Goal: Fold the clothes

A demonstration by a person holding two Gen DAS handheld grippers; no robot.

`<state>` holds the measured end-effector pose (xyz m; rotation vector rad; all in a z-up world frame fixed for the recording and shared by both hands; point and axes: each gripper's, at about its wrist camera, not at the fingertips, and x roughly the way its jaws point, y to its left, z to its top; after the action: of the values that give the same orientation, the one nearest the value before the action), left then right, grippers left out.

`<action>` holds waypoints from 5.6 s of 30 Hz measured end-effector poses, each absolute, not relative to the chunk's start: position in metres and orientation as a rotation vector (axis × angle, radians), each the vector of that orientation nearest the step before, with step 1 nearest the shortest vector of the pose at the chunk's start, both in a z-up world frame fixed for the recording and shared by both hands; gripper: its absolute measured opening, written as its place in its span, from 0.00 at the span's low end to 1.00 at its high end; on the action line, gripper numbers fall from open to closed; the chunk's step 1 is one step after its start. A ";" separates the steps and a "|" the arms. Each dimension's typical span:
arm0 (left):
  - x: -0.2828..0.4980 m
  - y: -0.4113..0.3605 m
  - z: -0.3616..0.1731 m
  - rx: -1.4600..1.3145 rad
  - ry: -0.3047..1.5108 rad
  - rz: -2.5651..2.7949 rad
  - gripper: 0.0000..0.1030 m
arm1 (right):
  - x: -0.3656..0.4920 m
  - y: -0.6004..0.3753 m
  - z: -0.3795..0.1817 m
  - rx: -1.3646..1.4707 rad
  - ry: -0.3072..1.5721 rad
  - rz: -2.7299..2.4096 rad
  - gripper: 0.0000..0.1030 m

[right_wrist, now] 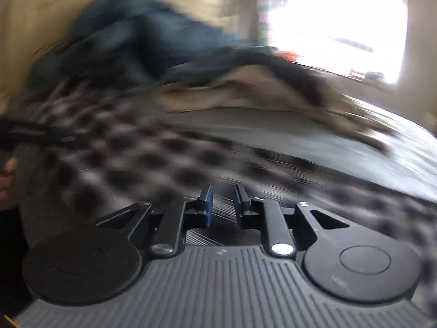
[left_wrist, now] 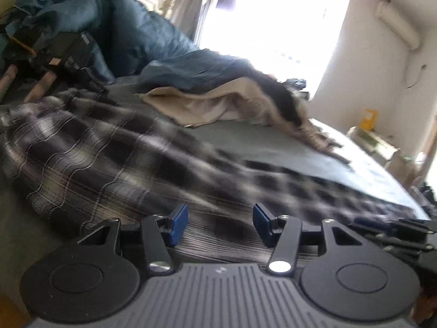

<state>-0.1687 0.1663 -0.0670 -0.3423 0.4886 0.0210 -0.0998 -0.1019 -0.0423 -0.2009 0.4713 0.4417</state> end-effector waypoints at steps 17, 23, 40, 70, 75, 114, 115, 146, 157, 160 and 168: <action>-0.161 0.187 -0.081 -0.390 0.508 0.019 0.52 | -0.063 -0.289 -0.019 0.003 0.522 -0.104 0.20; -0.156 0.182 -0.077 -0.354 0.532 0.054 0.52 | -0.008 -0.210 -0.036 -0.158 0.618 0.284 0.19; -0.140 0.181 -0.069 -0.311 0.580 0.140 0.53 | 0.006 -0.465 -0.026 0.322 0.607 -0.027 0.22; -0.244 0.298 -0.068 -0.691 0.403 0.345 0.55 | -0.087 -0.007 -0.008 -0.122 0.569 0.827 0.41; -0.233 0.349 -0.076 -0.781 0.370 0.364 0.55 | -0.092 0.049 -0.019 -0.204 0.542 0.855 0.42; -0.179 0.102 -0.029 0.093 0.260 -0.174 0.18 | -0.068 -0.149 -0.050 0.514 0.669 0.500 0.43; -0.181 0.090 -0.037 0.139 0.283 -0.210 0.18 | -0.070 -0.156 -0.055 0.523 0.676 0.481 0.43; -0.202 0.144 -0.045 -0.079 0.508 -0.302 0.50 | -0.005 -0.030 -0.028 0.015 0.682 0.766 0.63; -0.199 0.168 -0.051 -0.170 0.500 -0.292 0.49 | -0.019 -0.034 -0.014 0.142 0.686 0.736 0.09; -0.203 0.176 -0.048 -0.184 0.489 -0.298 0.50 | -0.007 -0.070 -0.007 0.598 0.803 0.827 0.09; -0.206 0.181 -0.043 -0.194 0.490 -0.299 0.50 | -0.007 -0.104 -0.049 0.704 0.950 0.652 0.09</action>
<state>-0.2064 0.1811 -0.0432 -0.1936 0.4898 -0.2992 -0.0069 -0.1044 -0.0488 0.7044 0.9501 0.6520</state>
